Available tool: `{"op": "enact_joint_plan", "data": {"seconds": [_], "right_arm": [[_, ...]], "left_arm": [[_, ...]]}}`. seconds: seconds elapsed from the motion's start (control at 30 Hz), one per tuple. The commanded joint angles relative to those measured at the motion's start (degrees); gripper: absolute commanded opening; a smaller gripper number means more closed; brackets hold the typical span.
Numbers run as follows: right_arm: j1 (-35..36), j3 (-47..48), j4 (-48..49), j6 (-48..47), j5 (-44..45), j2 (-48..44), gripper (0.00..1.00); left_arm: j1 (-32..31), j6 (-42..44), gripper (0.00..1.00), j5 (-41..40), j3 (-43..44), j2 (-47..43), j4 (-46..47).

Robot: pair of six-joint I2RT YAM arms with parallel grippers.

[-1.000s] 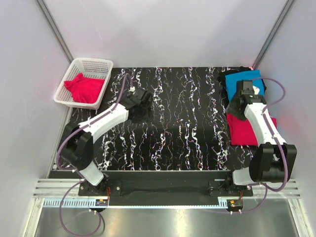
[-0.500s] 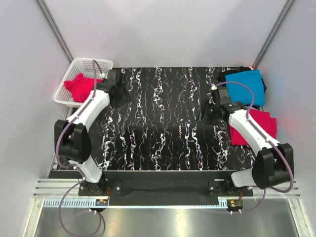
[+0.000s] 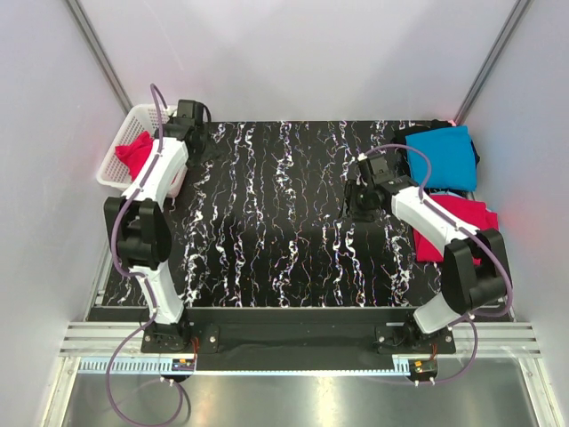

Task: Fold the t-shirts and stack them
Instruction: Reset both grippers

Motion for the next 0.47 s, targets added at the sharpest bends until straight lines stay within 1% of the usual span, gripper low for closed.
{"op": "enact_joint_plan", "data": {"seconds": [0.0,0.07,0.13,0.17,0.2,0.23,0.37,0.43], "right_arm": [[1.78,4.91,0.63,0.26,2.98,0.26,0.51],[2.75,5.36,0.45,1.05,4.21,0.26,0.51],[4.15,6.06,0.19,1.84,4.91,0.61,0.51],[4.51,6.41,0.01,2.11,5.53,0.61,0.51],[5.21,6.85,-0.42,2.29,6.32,0.87,0.51],[6.26,7.11,-0.86,2.72,7.63,1.05,0.51],[8.99,7.99,-2.1,4.48,10.45,2.1,0.5],[10.13,8.78,-2.45,5.45,12.03,2.81,0.5]], "left_arm": [[-0.11,2.68,0.59,0.24,-1.34,-2.01,1.18],[-0.11,3.13,0.6,0.77,-1.87,-2.62,1.62],[-0.02,3.3,0.66,3.14,-1.7,-3.06,1.71],[-0.02,3.22,0.75,3.5,-1.87,-3.24,1.88],[-0.02,3.39,0.8,3.59,-2.4,-3.59,2.14],[-0.02,3.83,0.88,3.67,-2.66,-4.03,2.41],[-0.02,5.41,0.88,5.17,-2.4,-3.94,2.32],[0.06,4.89,0.9,5.78,-2.14,-4.03,2.15]]}}
